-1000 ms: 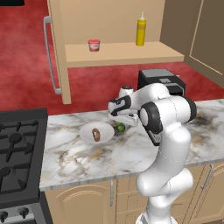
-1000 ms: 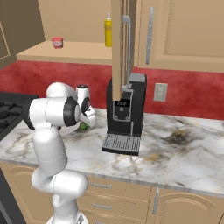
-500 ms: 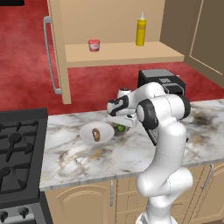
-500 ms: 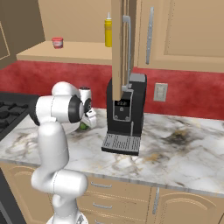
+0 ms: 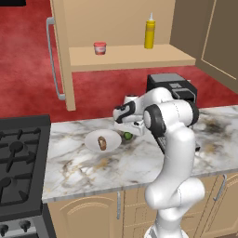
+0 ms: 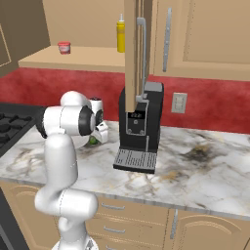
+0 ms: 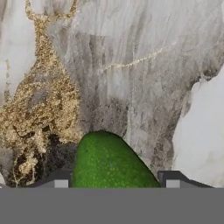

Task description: Pick the avocado and bread from the counter and place them on the plate. Then pick the jam from the cabinet and place it next to the plate. Lastly close the cabinet door.

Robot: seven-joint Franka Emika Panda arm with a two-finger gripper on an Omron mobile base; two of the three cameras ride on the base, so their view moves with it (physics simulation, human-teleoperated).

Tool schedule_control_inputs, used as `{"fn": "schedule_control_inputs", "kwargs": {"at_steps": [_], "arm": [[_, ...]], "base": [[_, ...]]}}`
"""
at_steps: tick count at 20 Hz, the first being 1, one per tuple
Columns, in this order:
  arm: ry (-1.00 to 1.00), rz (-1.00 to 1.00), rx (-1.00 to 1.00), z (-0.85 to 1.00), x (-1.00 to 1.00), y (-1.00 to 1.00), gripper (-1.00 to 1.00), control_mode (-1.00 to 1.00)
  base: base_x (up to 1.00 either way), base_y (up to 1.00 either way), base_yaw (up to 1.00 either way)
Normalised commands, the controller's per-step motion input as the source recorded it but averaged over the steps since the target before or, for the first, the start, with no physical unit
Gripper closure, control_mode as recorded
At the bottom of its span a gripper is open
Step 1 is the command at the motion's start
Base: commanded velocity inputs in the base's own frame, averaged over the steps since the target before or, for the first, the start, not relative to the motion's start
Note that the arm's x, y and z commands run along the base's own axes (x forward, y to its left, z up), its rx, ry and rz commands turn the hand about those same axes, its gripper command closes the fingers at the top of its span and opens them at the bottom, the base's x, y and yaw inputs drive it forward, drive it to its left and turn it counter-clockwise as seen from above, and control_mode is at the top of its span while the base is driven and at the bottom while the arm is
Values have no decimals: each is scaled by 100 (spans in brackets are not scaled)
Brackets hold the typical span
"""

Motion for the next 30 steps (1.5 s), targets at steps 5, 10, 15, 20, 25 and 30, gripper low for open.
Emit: {"fn": "schedule_control_inputs", "kwargs": {"at_steps": [5,10,15,20,25,30], "arm": [[-10,-4,0,46,-19,0,100,-100],[-13,-5,0,70,-33,0,100,-100],[-3,-3,3,41,-48,9,100,-100],[0,-3,7,25,-56,36,100,-100],[3,-2,2,12,-15,47,100,-100],[1,-5,-2,-1,18,48,100,-100]], "base": [[0,0,0],[0,0,0],[0,0,0],[0,0,0],[0,0,0],[0,0,0]]}}
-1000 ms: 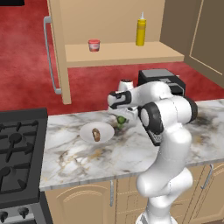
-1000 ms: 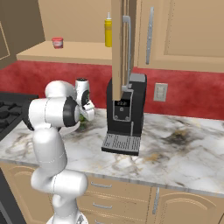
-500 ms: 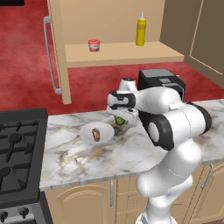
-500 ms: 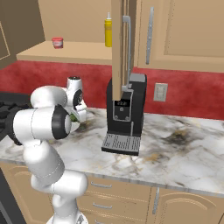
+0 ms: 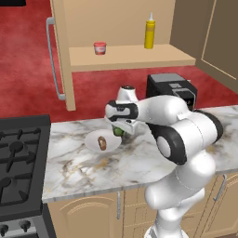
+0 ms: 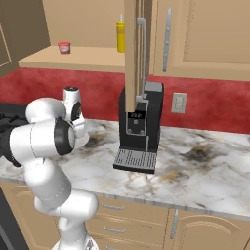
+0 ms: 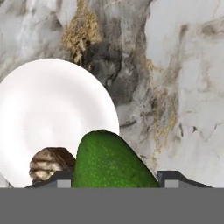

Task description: Pick the avocado and bread from the counter and place them on the plate. Then pick the jam from the cabinet and place it next to the plate. Lastly close the cabinet door.

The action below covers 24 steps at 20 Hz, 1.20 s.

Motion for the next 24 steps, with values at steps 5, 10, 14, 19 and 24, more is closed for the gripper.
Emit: {"fn": "schedule_control_inputs", "kwargs": {"at_steps": [5,10,14,19,24], "arm": [[0,-6,-5,-20,45,33,100,-100],[0,-1,-1,-35,26,4,100,-100],[0,0,-2,-33,21,2,100,-100],[0,0,-3,-28,20,9,100,-100],[0,0,-3,-27,18,11,100,-100]], "base": [[0,0,0],[0,0,0],[0,0,0],[0,0,0],[0,0,0]]}}
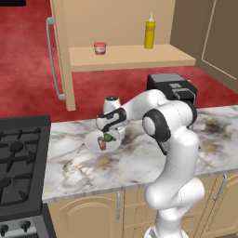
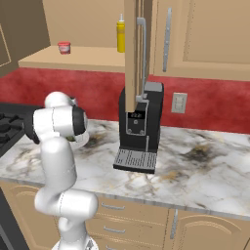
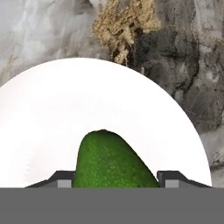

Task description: Pick the avocado and bread from the counter and place them on the plate. Then pick the jam from the cabinet and place it next to the plate. Lastly close the cabinet door.

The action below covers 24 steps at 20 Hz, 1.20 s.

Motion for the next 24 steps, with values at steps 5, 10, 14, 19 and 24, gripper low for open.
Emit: {"fn": "schedule_control_inputs", "kwargs": {"at_steps": [5,10,14,19,24], "arm": [[0,0,-2,-15,11,8,100,-100],[0,0,0,-1,3,2,-100,-100],[-6,0,0,33,0,0,-100,-100],[-14,0,0,47,-5,0,-100,-100],[-28,0,2,63,-48,-14,-100,-100]], "base": [[0,0,0],[0,0,0],[0,0,0],[0,0,0],[0,0,0]]}}
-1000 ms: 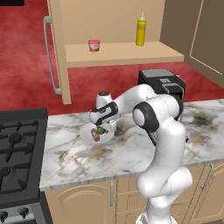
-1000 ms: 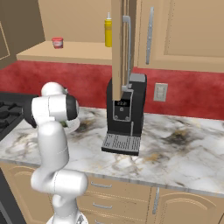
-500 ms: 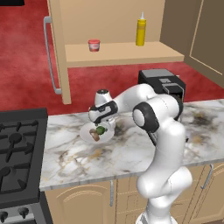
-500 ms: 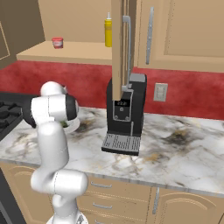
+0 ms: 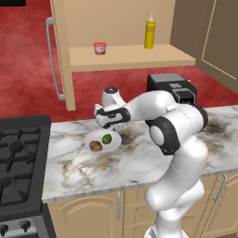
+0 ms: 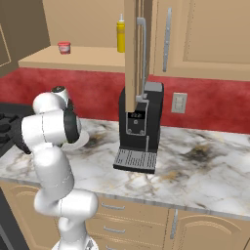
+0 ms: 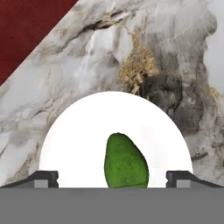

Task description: Pick the avocado and bread from the counter and place them on the plate. Then pick the jam from the cabinet and place it next to the plate. Lastly close the cabinet door.

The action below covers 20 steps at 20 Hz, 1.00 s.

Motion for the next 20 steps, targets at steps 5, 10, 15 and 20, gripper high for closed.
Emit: {"fn": "schedule_control_inputs", "kwargs": {"at_steps": [5,10,15,20], "arm": [[-30,2,5,61,-62,-37,-100,-100],[-21,8,11,71,-70,-35,-100,-100],[-2,15,3,67,-46,1,-100,-100],[-1,11,-8,74,-33,5,-100,-100]], "base": [[0,0,0],[0,0,0],[0,0,0],[0,0,0]]}}
